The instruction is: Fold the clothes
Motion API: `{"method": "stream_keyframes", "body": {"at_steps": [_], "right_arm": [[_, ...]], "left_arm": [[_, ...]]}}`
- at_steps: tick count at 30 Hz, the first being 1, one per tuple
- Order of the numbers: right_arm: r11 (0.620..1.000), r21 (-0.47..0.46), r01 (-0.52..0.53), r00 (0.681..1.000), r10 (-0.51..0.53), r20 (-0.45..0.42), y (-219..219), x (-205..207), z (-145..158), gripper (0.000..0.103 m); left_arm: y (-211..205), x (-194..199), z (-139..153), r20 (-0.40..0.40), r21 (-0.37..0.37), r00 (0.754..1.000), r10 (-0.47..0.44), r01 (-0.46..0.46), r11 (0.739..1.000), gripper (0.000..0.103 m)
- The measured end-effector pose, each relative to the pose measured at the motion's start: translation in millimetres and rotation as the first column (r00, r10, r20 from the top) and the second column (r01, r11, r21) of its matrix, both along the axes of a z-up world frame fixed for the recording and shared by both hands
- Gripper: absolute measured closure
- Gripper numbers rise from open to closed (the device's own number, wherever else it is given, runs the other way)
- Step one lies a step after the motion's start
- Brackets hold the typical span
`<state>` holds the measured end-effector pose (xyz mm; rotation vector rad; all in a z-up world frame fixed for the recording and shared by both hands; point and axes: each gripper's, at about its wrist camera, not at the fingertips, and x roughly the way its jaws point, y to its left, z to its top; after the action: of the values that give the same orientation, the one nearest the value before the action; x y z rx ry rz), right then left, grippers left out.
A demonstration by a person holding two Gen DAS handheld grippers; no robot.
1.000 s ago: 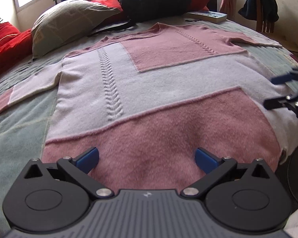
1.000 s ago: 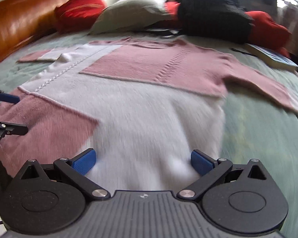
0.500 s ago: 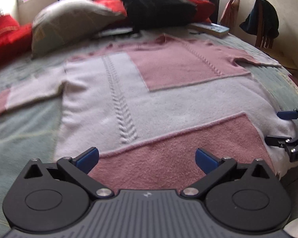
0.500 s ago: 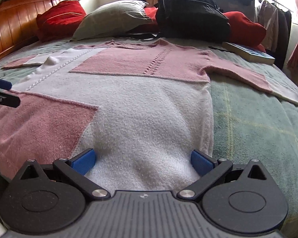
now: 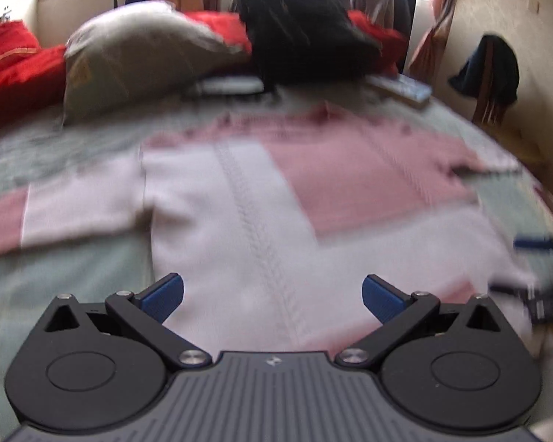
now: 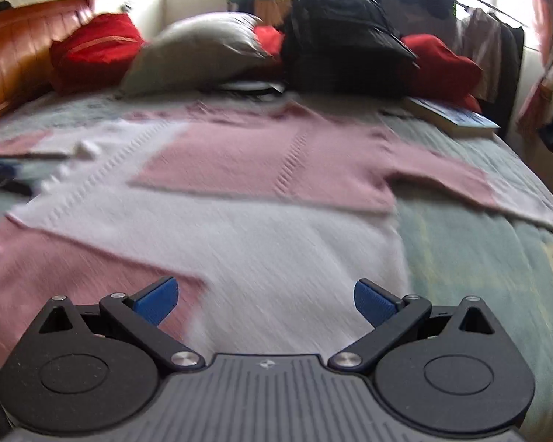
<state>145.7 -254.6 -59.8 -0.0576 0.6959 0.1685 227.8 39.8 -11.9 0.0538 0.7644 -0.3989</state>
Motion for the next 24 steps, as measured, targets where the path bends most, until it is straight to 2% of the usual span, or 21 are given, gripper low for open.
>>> {"method": "stream_keyframes", "body": {"at_steps": [2, 5, 6, 9, 12, 13, 15, 17, 20, 21, 24], "right_arm": [[0.999, 0.014, -0.031, 0.999, 0.031, 0.009, 11.2, 8.7, 2.2, 0.0], [0.997, 0.034, -0.07, 0.997, 0.071, -0.008, 24.1, 22.5, -3.3, 0.0], [0.995, 0.05, -0.081, 0.996, 0.082, -0.022, 26.2, 26.6, -6.6, 0.0], [0.993, 0.074, -0.093, 0.994, 0.097, -0.056, 28.3, 33.7, -16.8, 0.0], [0.993, 0.065, -0.098, 0.993, 0.102, -0.063, 26.7, 33.9, -27.3, 0.0], [0.993, 0.06, -0.103, 0.993, 0.107, -0.056, 25.4, 32.9, -29.6, 0.0], [0.991, 0.069, -0.118, 0.992, 0.121, -0.042, 22.1, 31.2, -32.1, 0.0], [0.989, 0.077, -0.129, 0.991, 0.132, -0.032, 20.2, 31.0, -33.7, 0.0], [0.988, 0.076, -0.134, 0.99, 0.136, -0.026, 20.2, 31.3, -33.6, 0.0], [0.988, 0.075, -0.132, 0.991, 0.135, -0.027, 20.5, 31.1, -32.8, 0.0], [0.989, 0.082, -0.119, 0.992, 0.123, -0.038, 20.2, 33.4, -26.8, 0.0]], "left_arm": [[-4.2, 30.7, 2.5, 0.013, -0.01, 1.0, -0.019, 0.019, 1.0, 0.001], [-19.9, 75.9, -9.2, -0.029, 0.031, 0.997, -0.067, 0.068, 0.997, 0.001], [-23.3, 87.9, -15.5, -0.029, 0.038, 0.998, -0.06, 0.061, 0.997, 0.001], [-21.2, 121.8, -40.6, -0.109, 0.006, 0.994, -0.014, 0.015, 1.0, 0.001], [-6.3, 133.0, -63.9, -0.188, -0.008, 0.98, 0.066, -0.069, 0.998, 0.001], [-1.4, 128.7, -66.9, -0.185, -0.014, 0.98, 0.073, -0.077, 0.997, 0.001], [4.4, 113.2, -65.8, -0.172, -0.021, 0.983, 0.062, -0.067, 0.998, 0.001], [4.5, 100.7, -64.5, -0.18, 0.006, 0.982, 0.058, -0.058, 0.998, 0.001], [-6.1, 95.6, -46.4, -0.184, 0.079, 0.981, 0.054, -0.04, 0.996, 0.001], [-9.5, 98.5, -37.5, -0.169, 0.083, 0.985, 0.044, -0.03, 0.996, 0.001], [-15.2, 121.3, -13.5, -0.13, 0.009, 0.992, 0.006, -0.005, 1.0, 0.001]]}}
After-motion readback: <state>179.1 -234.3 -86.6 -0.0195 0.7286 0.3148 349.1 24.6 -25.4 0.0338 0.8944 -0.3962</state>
